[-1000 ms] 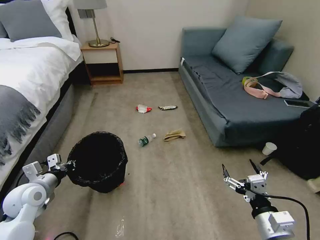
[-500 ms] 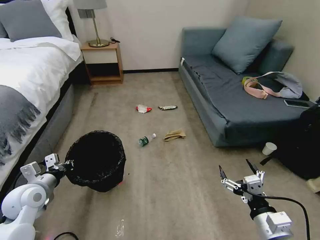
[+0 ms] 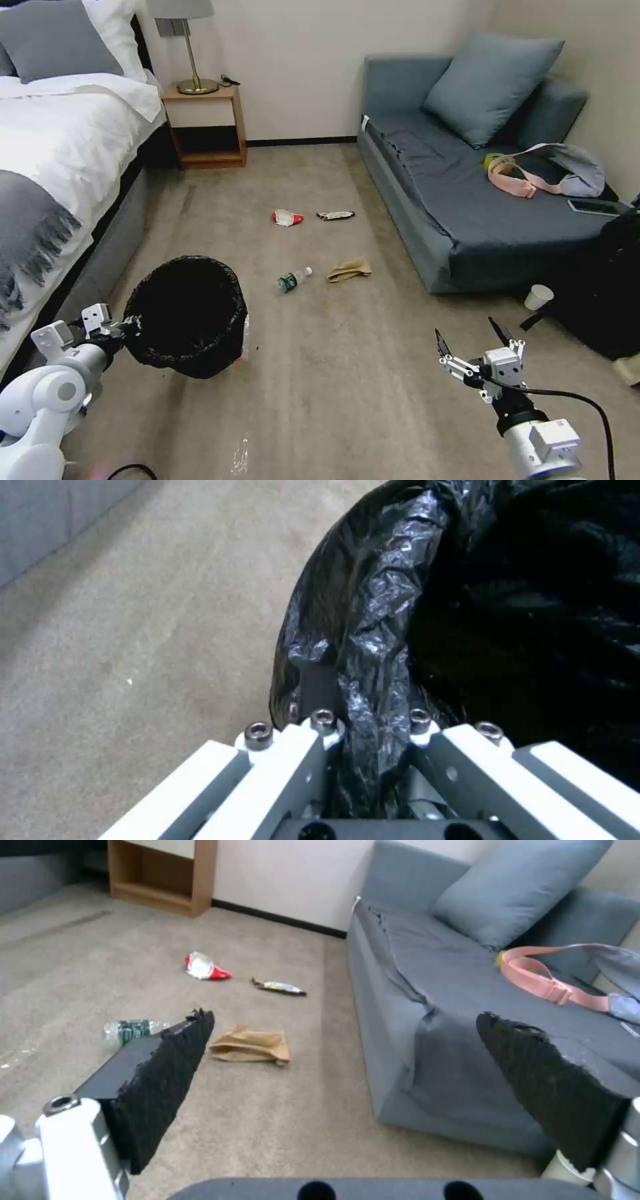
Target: Pick up the trash bin, then pick up the garbage on the floor and place it into the trash bin.
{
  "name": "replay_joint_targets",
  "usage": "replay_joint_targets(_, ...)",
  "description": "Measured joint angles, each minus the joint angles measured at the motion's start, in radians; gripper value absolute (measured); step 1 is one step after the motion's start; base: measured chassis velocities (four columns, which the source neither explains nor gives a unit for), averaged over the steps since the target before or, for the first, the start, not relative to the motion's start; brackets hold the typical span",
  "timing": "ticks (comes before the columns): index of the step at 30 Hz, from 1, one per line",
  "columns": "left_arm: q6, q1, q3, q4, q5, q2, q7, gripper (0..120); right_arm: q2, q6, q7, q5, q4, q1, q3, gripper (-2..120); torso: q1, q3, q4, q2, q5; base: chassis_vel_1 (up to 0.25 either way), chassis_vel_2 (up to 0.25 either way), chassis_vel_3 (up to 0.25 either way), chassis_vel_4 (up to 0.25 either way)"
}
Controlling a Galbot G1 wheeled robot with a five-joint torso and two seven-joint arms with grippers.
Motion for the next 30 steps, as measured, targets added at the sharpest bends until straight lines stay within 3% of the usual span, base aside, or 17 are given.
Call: replay_joint_targets(30,-0.006,0.0,-0.042,-0.005,-0.024,0.025,0.01,2,0.01,-0.004,-0.014,0.012,0.006,-0.006,-0.001,100,0.0,0.0,0.0,0.0,0.0,-0.098,0.095,0.094,-0.099)
